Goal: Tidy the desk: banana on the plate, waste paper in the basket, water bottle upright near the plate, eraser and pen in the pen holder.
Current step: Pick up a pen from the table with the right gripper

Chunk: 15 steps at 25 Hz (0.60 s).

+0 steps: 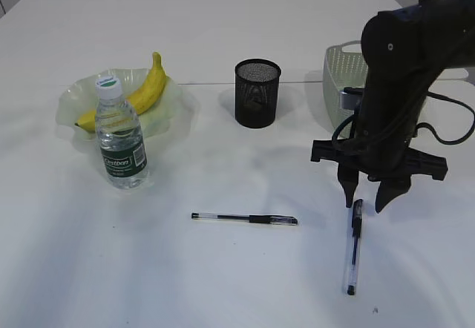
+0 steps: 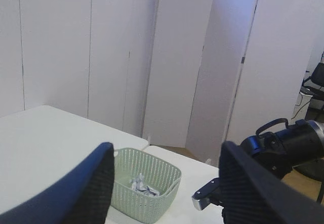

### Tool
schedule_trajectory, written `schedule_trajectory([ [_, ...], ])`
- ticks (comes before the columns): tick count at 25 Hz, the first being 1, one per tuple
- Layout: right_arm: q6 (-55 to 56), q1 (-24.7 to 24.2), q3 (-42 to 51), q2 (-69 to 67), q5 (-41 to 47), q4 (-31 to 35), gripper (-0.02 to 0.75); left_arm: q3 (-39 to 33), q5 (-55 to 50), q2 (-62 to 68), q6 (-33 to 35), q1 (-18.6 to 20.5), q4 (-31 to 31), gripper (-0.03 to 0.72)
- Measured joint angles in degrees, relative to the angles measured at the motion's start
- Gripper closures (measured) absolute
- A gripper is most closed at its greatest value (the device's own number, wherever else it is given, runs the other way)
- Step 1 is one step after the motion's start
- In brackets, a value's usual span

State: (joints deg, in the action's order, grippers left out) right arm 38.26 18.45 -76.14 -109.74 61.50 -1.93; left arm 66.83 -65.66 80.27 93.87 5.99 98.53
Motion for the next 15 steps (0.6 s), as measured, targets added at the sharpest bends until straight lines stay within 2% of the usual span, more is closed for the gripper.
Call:
schedule_trajectory([
  [7,0.0,0.0,0.0,-1.41,-1.78,-2.01,0.495,0.0,0.0,0.0,-0.5,0.0,-0.35,0.235],
  [15,0.0,0.0,0.0,-1.41,-3.86,-4.43,0.506,0.0,0.0,-0.22,-0.53,0.0,-0.41,0.236],
])
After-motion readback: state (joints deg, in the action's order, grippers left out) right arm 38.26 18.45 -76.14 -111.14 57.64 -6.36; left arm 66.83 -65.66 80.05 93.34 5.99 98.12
